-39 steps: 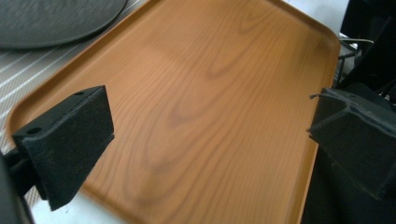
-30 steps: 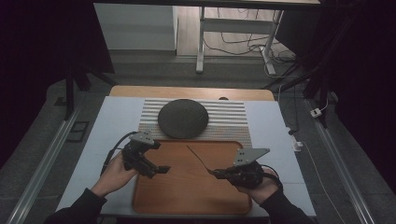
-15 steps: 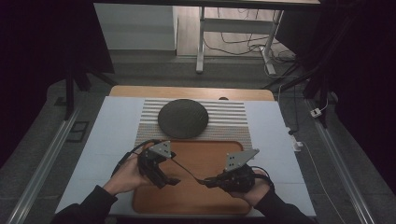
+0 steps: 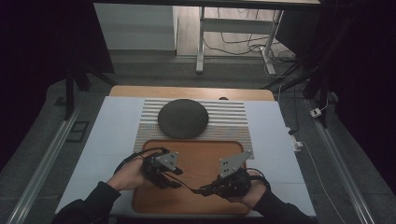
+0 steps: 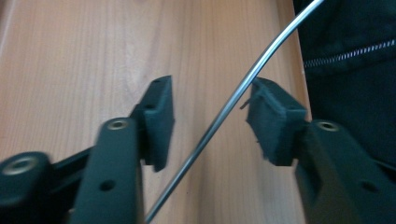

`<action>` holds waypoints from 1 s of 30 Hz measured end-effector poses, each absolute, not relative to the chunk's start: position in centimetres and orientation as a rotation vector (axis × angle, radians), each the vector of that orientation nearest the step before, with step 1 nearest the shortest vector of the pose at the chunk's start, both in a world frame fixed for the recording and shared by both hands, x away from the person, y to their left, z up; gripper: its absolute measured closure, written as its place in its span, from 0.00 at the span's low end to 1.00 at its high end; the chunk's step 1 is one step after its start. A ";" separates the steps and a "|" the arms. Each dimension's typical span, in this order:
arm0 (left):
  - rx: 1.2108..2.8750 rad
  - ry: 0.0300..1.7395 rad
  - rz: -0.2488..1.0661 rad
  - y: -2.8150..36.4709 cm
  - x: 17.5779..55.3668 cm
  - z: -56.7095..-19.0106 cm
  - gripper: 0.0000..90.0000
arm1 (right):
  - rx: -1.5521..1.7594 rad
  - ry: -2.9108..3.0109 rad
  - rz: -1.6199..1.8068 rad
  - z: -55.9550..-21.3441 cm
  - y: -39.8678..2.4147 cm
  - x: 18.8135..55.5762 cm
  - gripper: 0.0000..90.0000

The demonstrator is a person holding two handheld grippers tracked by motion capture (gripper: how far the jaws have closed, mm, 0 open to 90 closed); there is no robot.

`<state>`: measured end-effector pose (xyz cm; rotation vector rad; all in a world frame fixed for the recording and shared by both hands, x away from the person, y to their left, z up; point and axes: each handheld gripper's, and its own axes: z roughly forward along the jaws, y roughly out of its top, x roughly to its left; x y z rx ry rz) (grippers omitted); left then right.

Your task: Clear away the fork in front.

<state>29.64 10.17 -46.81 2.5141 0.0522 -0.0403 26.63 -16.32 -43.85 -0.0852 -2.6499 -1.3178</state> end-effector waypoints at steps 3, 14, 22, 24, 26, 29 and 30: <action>2.522 0.000 -0.057 9.9 29.6 -46.9 0.66 | -0.065 -2.645 -1.312 -43.8 -16.2 26.6 0.99; 2.566 -0.168 -0.117 9.3 29.3 -47.3 0.86 | -0.007 -2.640 -1.274 -43.8 -16.0 26.4 0.99; 2.588 -0.289 -0.110 9.0 28.7 -47.3 0.91 | -0.002 -2.601 -1.259 -44.0 -16.1 26.7 0.98; 2.596 -0.314 -0.113 9.0 28.5 -47.3 0.93 | -0.014 -2.606 -1.257 -44.1 -16.3 26.8 0.95; 2.600 -0.338 -0.119 9.0 28.3 -47.3 0.94 | -0.035 -2.613 -1.261 -44.2 -16.4 27.0 0.92; 2.613 -0.319 -0.126 8.9 28.2 -47.2 0.95 | -0.058 -2.618 -1.272 -44.3 -16.5 27.2 0.90; 2.612 -0.303 -0.130 8.9 28.2 -47.1 0.95 | -0.075 -2.626 -1.276 -44.3 -16.6 27.2 0.89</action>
